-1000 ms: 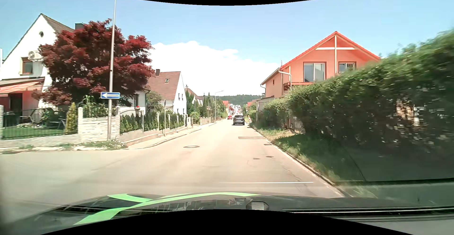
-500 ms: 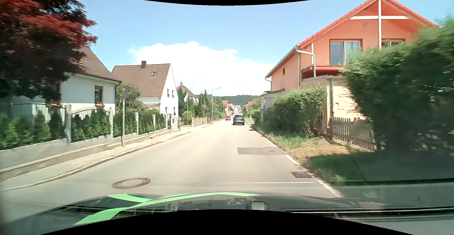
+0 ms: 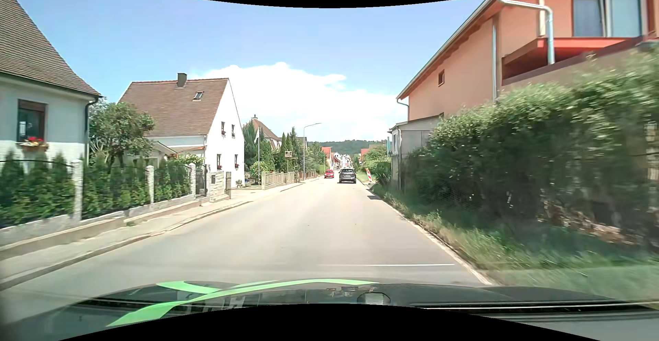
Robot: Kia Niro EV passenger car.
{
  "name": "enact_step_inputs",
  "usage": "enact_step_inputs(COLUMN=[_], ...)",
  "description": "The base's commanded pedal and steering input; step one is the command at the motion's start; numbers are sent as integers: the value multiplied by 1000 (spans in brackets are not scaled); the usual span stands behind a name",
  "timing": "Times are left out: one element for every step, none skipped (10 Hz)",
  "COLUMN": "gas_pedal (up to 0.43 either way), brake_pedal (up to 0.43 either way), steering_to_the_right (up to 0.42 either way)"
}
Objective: Follow the waypoints while adhering to traffic rules and regulations
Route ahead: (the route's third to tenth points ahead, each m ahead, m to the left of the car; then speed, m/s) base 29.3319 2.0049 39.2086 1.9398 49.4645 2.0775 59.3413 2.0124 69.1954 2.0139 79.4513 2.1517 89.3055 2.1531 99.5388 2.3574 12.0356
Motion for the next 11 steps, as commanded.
enact_step_inputs(gas_pedal=[67,67,47,28,20,20,20,20,20,20,20], brake_pedal=[0,0,0,0,0,0,0,0,0,0,0], steering_to_the_right=[-5,-5,-5,-6,-7,-7,-8,-8,-8,-8,-8])
